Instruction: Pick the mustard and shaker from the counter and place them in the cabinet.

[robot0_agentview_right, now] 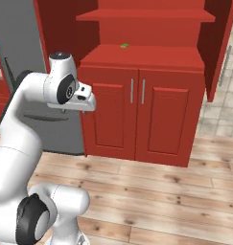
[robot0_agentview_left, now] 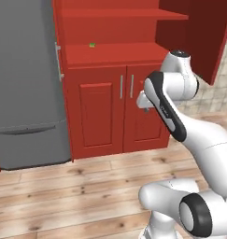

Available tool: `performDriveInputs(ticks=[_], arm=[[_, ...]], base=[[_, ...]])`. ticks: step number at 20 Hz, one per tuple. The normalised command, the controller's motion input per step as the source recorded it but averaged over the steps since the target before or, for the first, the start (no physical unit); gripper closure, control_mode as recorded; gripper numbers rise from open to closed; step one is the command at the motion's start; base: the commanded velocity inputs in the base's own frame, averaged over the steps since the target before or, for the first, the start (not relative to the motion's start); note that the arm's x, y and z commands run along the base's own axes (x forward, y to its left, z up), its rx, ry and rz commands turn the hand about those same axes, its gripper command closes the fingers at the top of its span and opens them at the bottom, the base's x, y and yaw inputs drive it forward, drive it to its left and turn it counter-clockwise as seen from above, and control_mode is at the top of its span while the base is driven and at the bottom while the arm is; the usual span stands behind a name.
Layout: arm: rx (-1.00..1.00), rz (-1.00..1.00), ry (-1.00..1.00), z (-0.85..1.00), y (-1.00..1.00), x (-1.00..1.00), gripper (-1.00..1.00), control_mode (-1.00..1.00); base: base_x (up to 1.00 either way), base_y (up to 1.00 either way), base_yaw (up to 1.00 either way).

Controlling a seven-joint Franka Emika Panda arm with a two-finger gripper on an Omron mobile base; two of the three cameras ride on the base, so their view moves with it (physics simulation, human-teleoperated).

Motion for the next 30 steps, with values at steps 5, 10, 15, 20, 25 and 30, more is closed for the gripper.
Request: performDriveInputs(ticks=[5,10,15,20,25,30], arm=[[0.00,0.00,0.00,0.00,0.00,0.00,-1.00,1.00],[0.00,0.00,0.00,0.00,0.00,0.00,-1.00,1.00],[0.00,0.00,0.00,0.00,0.00,0.00,-1.00,1.00],[0.00,0.00,0.00,0.00,0.00,0.00,-1.00,1.00],[0.00,0.00,0.00,0.00,0.00,0.00,-1.00,1.00],[0.00,0.00,0.00,0.00,0.00,0.00,-1.00,1.00]], base=[[-0.16,1.00,0.00],[-0.03,1.00,0.00],[-0.03,1.00,0.00],[-0.09,1.00,0.00],[-0.01,1.00,0.00],[0.00,1.00,0.00]])
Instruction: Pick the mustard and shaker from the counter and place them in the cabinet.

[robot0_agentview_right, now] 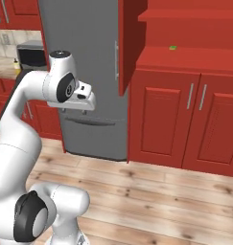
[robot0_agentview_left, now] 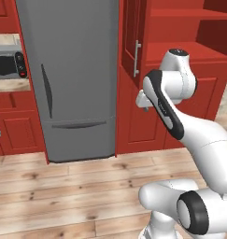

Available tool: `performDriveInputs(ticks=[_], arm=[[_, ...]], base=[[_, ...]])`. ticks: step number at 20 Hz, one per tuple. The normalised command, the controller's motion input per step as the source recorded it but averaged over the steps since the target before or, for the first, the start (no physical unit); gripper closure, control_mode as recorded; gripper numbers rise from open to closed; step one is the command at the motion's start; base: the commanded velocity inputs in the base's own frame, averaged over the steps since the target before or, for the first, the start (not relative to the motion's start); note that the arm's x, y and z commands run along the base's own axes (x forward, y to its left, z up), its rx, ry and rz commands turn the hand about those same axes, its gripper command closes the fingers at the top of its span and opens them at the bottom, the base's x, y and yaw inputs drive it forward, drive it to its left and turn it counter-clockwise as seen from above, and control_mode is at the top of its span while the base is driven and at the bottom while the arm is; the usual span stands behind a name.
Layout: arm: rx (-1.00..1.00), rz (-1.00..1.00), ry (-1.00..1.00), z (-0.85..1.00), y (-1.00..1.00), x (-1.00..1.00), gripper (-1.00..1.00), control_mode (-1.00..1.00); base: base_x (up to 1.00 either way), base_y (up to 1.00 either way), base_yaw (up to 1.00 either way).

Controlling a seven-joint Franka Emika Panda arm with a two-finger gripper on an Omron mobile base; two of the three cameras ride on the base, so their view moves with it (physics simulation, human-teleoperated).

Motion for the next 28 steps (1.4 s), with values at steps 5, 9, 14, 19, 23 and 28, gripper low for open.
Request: performDriveInputs(ticks=[5,9,14,19,23,28], arm=[[0.00,0.00,0.00,0.00,0.00,0.00,-1.00,1.00],[0.00,0.00,0.00,0.00,0.00,0.00,-1.00,1.00],[0.00,0.00,0.00,0.00,0.00,0.00,-1.00,1.00],[0.00,0.00,0.00,0.00,0.00,0.00,-1.00,1.00],[0.00,0.00,0.00,0.00,0.00,0.00,-1.00,1.00],[0.00,0.00,0.00,0.00,0.00,0.00,-1.00,1.00]], base=[[0.37,0.92,0.00],[0.72,0.78,0.00],[0.52,0.86,0.00],[0.05,1.00,0.00],[0.13,1.00,0.00],[0.20,1.00,0.00]])
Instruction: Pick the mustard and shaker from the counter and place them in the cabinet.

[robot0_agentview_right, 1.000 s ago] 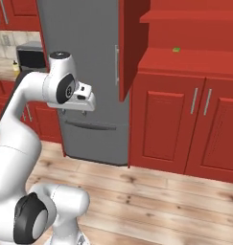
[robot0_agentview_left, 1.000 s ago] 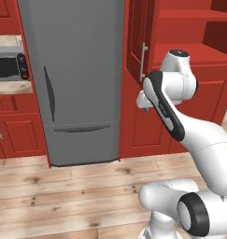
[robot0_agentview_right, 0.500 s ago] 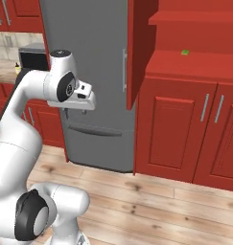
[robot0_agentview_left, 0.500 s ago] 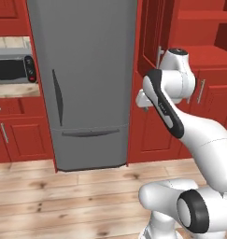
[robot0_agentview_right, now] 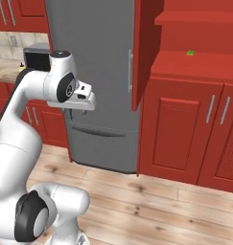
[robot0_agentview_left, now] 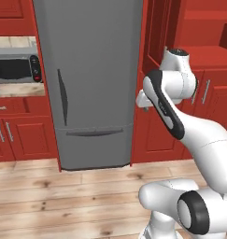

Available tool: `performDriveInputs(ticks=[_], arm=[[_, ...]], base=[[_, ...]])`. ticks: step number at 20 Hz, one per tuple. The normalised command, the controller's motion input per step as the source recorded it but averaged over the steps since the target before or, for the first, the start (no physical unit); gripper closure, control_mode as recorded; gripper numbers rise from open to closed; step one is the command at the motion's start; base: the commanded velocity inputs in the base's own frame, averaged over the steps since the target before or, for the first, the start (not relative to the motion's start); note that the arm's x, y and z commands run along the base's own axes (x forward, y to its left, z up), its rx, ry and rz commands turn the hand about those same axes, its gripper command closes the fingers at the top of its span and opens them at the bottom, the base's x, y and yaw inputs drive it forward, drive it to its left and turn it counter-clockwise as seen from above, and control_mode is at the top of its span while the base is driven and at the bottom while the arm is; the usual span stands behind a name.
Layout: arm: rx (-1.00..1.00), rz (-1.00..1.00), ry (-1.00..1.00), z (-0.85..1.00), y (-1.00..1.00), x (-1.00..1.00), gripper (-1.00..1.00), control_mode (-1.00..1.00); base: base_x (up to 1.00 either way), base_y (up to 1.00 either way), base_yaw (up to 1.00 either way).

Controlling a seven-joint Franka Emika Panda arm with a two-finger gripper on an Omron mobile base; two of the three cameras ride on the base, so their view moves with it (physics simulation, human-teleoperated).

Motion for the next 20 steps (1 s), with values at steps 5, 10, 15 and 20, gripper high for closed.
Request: performDriveInputs(ticks=[5,10,15,20], arm=[[0.00,0.00,0.00,0.00,0.00,0.00,-1.00,1.00],[0.00,0.00,0.00,0.00,0.00,0.00,-1.00,1.00],[0.00,0.00,0.00,0.00,0.00,0.00,-1.00,1.00],[0.00,0.00,0.00,0.00,0.00,0.00,-1.00,1.00]], base=[[0.07,1.00,0.00],[0.05,1.00,0.00],[0.33,1.00,0.11],[0.84,0.77,0.08]])
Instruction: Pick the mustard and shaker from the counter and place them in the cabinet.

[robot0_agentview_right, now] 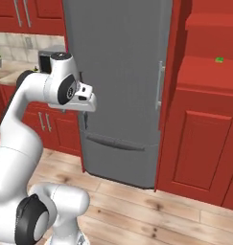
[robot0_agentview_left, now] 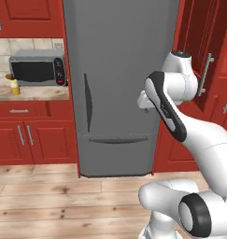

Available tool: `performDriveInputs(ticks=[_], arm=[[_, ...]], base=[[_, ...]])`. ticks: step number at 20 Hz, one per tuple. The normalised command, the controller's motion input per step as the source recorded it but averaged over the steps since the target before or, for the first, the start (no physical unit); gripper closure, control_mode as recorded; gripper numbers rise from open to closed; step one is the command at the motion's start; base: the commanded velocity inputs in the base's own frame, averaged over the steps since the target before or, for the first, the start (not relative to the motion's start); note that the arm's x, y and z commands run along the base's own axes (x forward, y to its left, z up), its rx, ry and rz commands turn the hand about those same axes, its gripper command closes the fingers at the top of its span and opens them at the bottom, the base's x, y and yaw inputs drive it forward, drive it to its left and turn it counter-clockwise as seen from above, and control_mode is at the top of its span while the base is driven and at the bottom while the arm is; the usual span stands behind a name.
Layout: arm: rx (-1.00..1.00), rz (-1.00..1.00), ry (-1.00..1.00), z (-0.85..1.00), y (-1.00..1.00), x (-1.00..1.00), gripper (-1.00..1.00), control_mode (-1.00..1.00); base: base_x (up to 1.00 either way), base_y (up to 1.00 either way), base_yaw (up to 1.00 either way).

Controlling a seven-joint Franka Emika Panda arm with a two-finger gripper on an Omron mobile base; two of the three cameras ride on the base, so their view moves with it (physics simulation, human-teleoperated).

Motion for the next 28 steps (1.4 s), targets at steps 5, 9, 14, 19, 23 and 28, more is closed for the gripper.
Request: performDriveInputs(ticks=[5,9,14,19,23,28], arm=[[0.00,0.00,0.00,0.00,0.00,0.00,-1.00,1.00],[0.00,0.00,0.00,0.00,0.00,0.00,-1.00,1.00],[0.00,0.00,0.00,0.00,0.00,0.00,-1.00,1.00],[0.00,0.00,0.00,0.00,0.00,0.00,-1.00,1.00],[0.00,0.00,0.00,0.00,0.00,0.00,-1.00,1.00],[0.00,0.00,0.00,0.00,0.00,0.00,-1.00,1.00]], base=[[0.81,0.55,0.02],[0.29,0.91,0.00],[0.26,1.00,0.00],[0.31,0.95,0.00],[0.33,0.87,0.00],[0.33,0.63,0.00]])
